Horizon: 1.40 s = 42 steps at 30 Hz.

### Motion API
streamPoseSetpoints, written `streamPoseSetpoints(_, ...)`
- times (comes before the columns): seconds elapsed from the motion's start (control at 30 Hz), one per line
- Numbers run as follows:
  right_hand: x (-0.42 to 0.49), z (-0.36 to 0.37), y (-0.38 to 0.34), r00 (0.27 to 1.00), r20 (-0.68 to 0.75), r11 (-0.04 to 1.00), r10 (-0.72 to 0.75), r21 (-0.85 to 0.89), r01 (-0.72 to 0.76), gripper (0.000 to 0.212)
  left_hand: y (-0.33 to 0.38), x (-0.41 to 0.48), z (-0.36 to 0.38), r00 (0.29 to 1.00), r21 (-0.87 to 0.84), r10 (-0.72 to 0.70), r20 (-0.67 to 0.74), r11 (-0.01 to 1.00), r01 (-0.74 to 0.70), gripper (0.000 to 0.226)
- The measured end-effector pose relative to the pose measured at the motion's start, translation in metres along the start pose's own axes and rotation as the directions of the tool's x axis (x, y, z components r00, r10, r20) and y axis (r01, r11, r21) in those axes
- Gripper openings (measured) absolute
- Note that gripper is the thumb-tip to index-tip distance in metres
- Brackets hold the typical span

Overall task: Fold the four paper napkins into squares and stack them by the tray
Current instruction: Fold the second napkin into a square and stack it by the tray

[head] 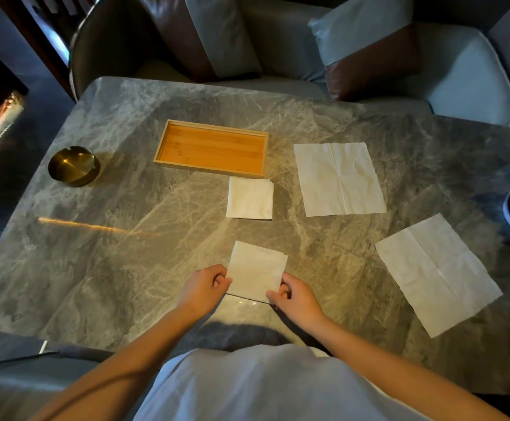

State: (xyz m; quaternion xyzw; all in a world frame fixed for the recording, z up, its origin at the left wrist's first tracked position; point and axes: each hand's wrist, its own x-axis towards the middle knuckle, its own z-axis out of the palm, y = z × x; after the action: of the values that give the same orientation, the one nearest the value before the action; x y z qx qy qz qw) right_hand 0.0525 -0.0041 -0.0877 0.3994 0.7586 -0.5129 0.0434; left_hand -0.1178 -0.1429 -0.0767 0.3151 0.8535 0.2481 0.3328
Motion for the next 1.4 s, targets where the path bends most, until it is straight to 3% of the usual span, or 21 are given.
streamPoseSetpoints(0.17, 0.000, 0.001, 0.000, 0.999, -0.039, 0.999, 0.037, -0.015, -0.037, 0.018, -0.001, -0.001, 0.002, 1.000, -0.009, -0.025, 0.012, 1.000, 0.025, 0.014)
streamPoseSetpoints(0.3, 0.000, 0.002, -0.003, 0.997, -0.031, 0.997, 0.065, -0.047, -0.066, 0.034, 0.000, -0.001, 0.001, 0.999, 0.013, -0.026, 0.041, 1.000, 0.026, 0.003)
streamPoseSetpoints(0.37, -0.001, -0.001, -0.003, 0.994, -0.110, 0.994, 0.025, -0.104, -0.037, 0.041, -0.001, -0.001, 0.000, 0.999, 0.083, -0.004, 0.033, 0.997, 0.001, 0.016)
streamPoseSetpoints(0.47, 0.000, -0.016, -0.003, 0.937, -0.286, 0.946, -0.202, -0.304, 0.112, 0.045, -0.006, -0.001, -0.001, 0.971, 0.305, 0.206, -0.124, 0.939, -0.160, 0.043)
streamPoseSetpoints(0.5, 0.003, -0.019, -0.004, 0.915, -0.260, 0.890, -0.307, -0.418, 0.180, 0.047, -0.005, 0.000, 0.000, 0.951, 0.380, 0.282, -0.122, 0.899, -0.218, 0.048)
streamPoseSetpoints(0.57, 0.011, -0.016, -0.012, 0.903, -0.057, 0.714, -0.426, -0.635, 0.296, 0.056, 0.001, 0.003, 0.005, 0.931, 0.517, 0.364, 0.031, 0.791, -0.326, 0.059)
streamPoseSetpoints(0.6, 0.015, -0.009, -0.016, 0.906, 0.062, 0.633, -0.420, -0.695, 0.341, 0.062, 0.005, 0.006, 0.012, 0.923, 0.578, 0.367, 0.118, 0.730, -0.365, 0.062)
streamPoseSetpoints(0.67, 0.021, 0.008, -0.020, 0.926, 0.207, 0.572, -0.317, -0.737, 0.361, 0.070, 0.011, 0.011, 0.026, 0.925, 0.672, 0.315, 0.212, 0.640, -0.372, 0.064)
streamPoseSetpoints(0.77, 0.026, 0.018, -0.014, 0.949, 0.244, 0.570, -0.198, -0.759, 0.314, 0.074, 0.012, 0.015, 0.033, 0.941, 0.711, 0.229, 0.247, 0.617, -0.337, 0.065)
streamPoseSetpoints(1.2, 0.025, -0.020, 0.013, 0.958, 0.242, 0.614, -0.155, -0.735, 0.286, 0.090, -0.024, 0.014, 0.006, 0.944, 0.722, 0.168, 0.283, 0.611, -0.325, 0.076)
streamPoseSetpoints(1.27, 0.025, -0.019, 0.012, 0.959, 0.237, 0.620, -0.156, -0.733, 0.282, 0.090, -0.017, 0.011, 0.007, 0.954, 0.693, 0.155, 0.256, 0.659, -0.293, 0.077)
streamPoseSetpoints(1.4, 0.023, -0.019, 0.010, 0.961, 0.232, 0.628, -0.149, -0.729, 0.273, 0.089, 0.000, 0.001, 0.016, 0.984, 0.461, 0.140, 0.113, 0.870, -0.177, 0.081)
